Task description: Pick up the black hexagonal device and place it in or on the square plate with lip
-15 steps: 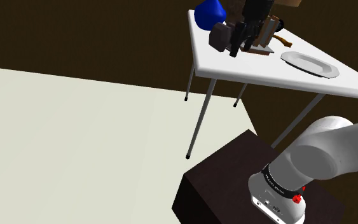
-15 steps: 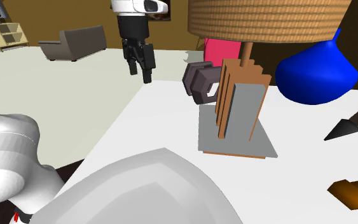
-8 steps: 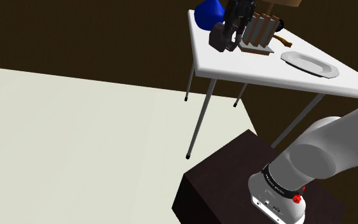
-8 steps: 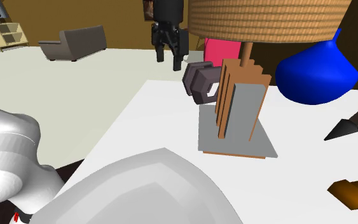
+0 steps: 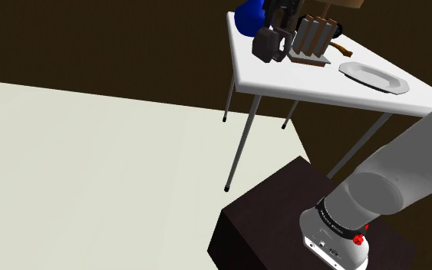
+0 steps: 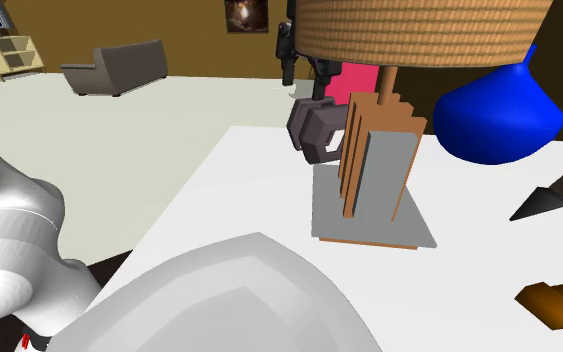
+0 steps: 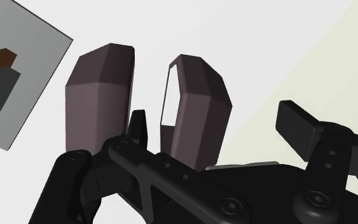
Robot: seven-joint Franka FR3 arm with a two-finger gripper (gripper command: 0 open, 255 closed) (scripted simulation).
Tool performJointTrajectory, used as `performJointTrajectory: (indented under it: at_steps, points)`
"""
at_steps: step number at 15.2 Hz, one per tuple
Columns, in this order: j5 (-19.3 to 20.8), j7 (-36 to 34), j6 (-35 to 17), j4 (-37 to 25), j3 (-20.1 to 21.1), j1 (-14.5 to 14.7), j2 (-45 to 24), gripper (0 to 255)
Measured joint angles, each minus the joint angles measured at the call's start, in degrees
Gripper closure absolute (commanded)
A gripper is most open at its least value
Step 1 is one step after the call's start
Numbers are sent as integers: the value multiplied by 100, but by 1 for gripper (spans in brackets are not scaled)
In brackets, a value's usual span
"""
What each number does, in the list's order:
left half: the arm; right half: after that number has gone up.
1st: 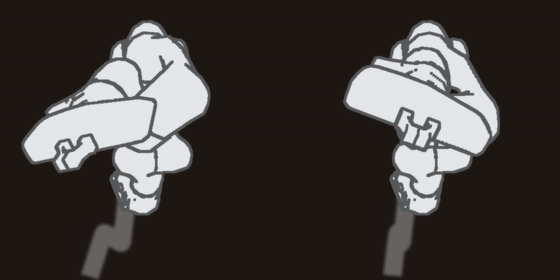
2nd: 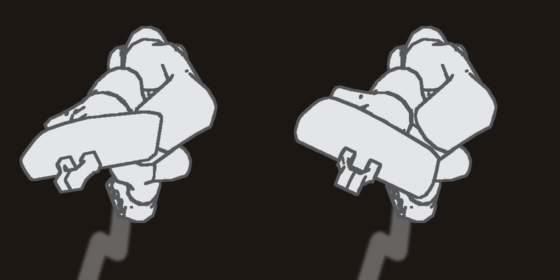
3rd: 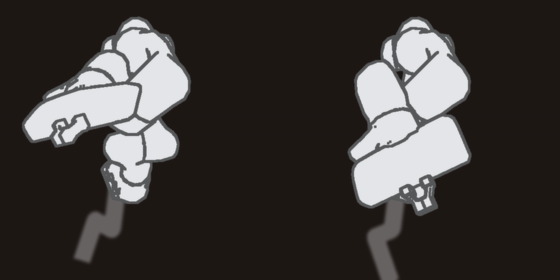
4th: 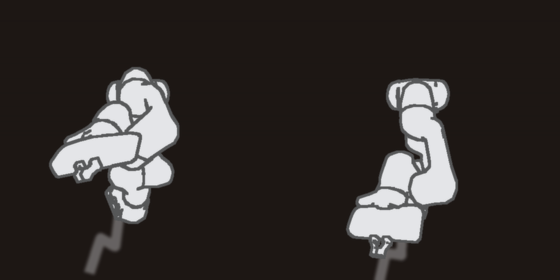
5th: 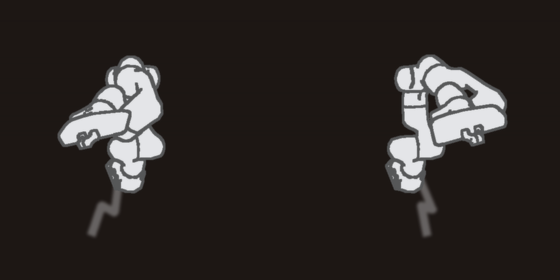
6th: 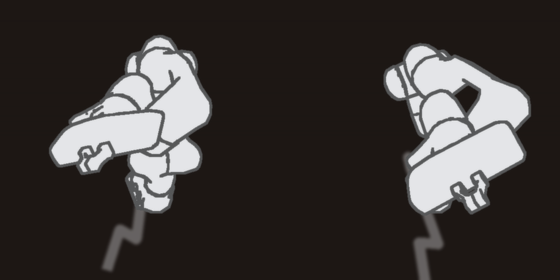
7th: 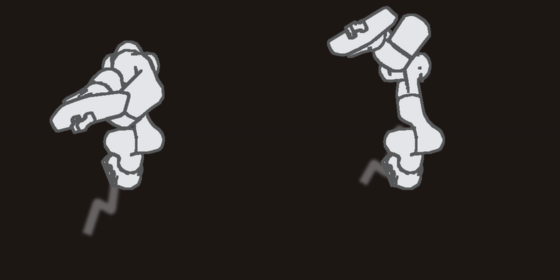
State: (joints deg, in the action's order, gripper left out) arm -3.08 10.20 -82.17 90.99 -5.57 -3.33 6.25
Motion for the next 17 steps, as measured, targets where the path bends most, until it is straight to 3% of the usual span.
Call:
performJointTrajectory:
  at_steps: [5, 11, 12, 17]
  points:
    - [7, 4, -386, 497, 10, 4, 114, 0]
    - [8, 3, -447, 579, 13, 5, 139, 0]
    - [8, 3, -448, 580, 13, 5, 139, 255]
    - [5, 4, -448, 583, 14, 6, 138, 255]
